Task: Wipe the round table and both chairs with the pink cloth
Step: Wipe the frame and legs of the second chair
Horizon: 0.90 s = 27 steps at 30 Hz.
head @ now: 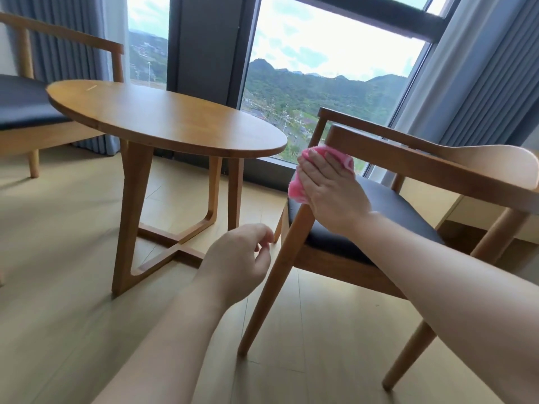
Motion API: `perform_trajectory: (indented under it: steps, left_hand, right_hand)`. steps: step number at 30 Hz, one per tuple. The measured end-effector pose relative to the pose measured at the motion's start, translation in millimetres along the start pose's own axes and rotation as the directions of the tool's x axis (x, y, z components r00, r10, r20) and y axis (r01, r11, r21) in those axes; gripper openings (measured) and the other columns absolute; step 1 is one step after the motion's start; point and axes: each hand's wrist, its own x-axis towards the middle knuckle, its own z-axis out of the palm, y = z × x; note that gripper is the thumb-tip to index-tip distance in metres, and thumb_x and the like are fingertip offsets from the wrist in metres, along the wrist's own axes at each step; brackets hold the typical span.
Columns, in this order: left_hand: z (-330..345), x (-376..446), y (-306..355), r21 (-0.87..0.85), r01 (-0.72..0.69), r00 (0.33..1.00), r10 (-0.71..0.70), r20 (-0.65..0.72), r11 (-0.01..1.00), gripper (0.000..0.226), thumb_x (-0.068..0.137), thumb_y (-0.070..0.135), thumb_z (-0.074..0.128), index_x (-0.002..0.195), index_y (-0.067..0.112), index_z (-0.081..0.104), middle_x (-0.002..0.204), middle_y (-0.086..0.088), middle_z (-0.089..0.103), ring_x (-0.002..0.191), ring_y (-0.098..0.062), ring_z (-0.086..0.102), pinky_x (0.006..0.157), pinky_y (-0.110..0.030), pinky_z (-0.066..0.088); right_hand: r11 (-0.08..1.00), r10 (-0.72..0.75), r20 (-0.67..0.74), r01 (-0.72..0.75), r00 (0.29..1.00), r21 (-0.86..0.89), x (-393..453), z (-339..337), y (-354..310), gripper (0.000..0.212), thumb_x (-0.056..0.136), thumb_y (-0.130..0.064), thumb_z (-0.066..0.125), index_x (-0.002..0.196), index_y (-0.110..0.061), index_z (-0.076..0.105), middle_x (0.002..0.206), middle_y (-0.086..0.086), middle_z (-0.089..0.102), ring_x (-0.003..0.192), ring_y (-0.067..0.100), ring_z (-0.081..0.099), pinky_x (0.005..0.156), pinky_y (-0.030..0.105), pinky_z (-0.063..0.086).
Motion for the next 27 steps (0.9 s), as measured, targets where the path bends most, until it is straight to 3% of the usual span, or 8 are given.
perform_trajectory:
  steps: [4, 8, 10, 12, 20, 24, 27]
  left_hand:
    - [2.8, -7.2, -6.8, -0.011, 0.032, 0.999, -0.032, 0.037, 0.999, 0.014, 0.091, 0.016, 0.058, 0.102, 0.021, 0.064, 0.087, 0.015, 0.056, 0.08, -0.003, 0.059, 0.07, -0.005, 0.044]
    - [7.9, -8.7, -10.8, 0.007, 0.044, 0.998, -0.044, 0.048, 0.999, 0.015, 0.091, 0.015, 0.058, 0.104, 0.02, 0.064, 0.086, 0.013, 0.056, 0.079, -0.004, 0.058, 0.069, -0.007, 0.045]
    - [8.5, -9.1, -11.8, 0.027, 0.038, 0.998, -0.039, 0.041, 0.999, 0.015, 0.09, 0.016, 0.059, 0.104, 0.02, 0.064, 0.086, 0.012, 0.057, 0.08, -0.005, 0.058, 0.069, -0.007, 0.044]
    - [8.5, -11.1, -12.1, 0.043, 0.04, 0.998, -0.042, 0.044, 0.998, 0.015, 0.09, 0.016, 0.059, 0.104, 0.021, 0.064, 0.088, 0.012, 0.058, 0.081, -0.006, 0.059, 0.07, -0.008, 0.044]
    - [2.9, -14.2, -13.2, 0.072, 0.073, 0.994, -0.078, 0.079, 0.995, 0.007, 0.092, 0.023, 0.057, 0.095, 0.023, 0.064, 0.084, 0.009, 0.063, 0.076, -0.006, 0.06, 0.07, -0.02, 0.056]
    - [3.8, -9.9, -11.4, 0.028, 0.093, 0.995, -0.094, 0.034, 0.995, 0.013, 0.093, 0.027, 0.055, 0.085, 0.022, 0.064, 0.071, 0.009, 0.06, 0.066, -0.005, 0.06, 0.062, -0.013, 0.053]
    - [7.1, -8.8, -9.1, -0.004, 0.099, 0.995, -0.099, 0.024, 0.995, 0.02, 0.094, 0.029, 0.053, 0.078, 0.021, 0.061, 0.065, 0.008, 0.058, 0.061, -0.006, 0.06, 0.058, -0.014, 0.053]
  right_hand:
    - [1.0, -0.007, 0.007, 0.007, 1.0, -0.024, -18.8, 16.3, -21.5, 0.049, 0.098, -0.02, 0.04, 0.145, -0.005, 0.036, 0.156, 0.014, 0.026, 0.146, 0.034, 0.009, 0.119, 0.048, -0.005]
    - [0.979, -0.134, 0.191, 0.159, 0.972, -0.123, -66.1, 51.5, -65.9, 0.063, 0.099, -0.028, 0.024, 0.148, -0.004, -0.008, 0.157, 0.016, -0.018, 0.141, 0.038, -0.027, 0.112, 0.053, -0.023]
    - [0.973, -0.153, 0.244, 0.189, 0.958, -0.132, -81.2, 67.4, -81.0, 0.065, 0.096, -0.022, 0.017, 0.142, -0.001, -0.024, 0.15, 0.019, -0.034, 0.137, 0.039, -0.034, 0.11, 0.055, -0.024]
    - [0.973, -0.154, 0.261, 0.193, 0.953, -0.131, -86.2, 74.9, -88.7, 0.065, 0.094, -0.019, 0.015, 0.139, 0.001, -0.028, 0.148, 0.021, -0.037, 0.137, 0.04, -0.035, 0.112, 0.056, -0.021]
    - [0.96, -0.21, 0.217, 0.243, 0.953, -0.139, -86.8, 71.3, -80.8, 0.063, 0.096, -0.015, 0.016, 0.149, -0.005, -0.015, 0.156, 0.014, -0.025, 0.139, 0.036, -0.03, 0.11, 0.051, -0.024]
    - [0.934, -0.316, 0.178, 0.338, 0.932, -0.113, -82.2, 63.1, -62.8, 0.062, 0.099, -0.018, 0.03, 0.151, -0.01, -0.002, 0.16, 0.01, -0.006, 0.144, 0.033, -0.017, 0.115, 0.048, -0.014]
    - [0.927, -0.338, 0.15, 0.356, 0.929, -0.115, -68.9, 47.1, -42.5, 0.062, 0.096, -0.03, 0.051, 0.151, -0.012, 0.027, 0.158, 0.007, 0.02, 0.146, 0.032, 0.007, 0.119, 0.046, 0.005]
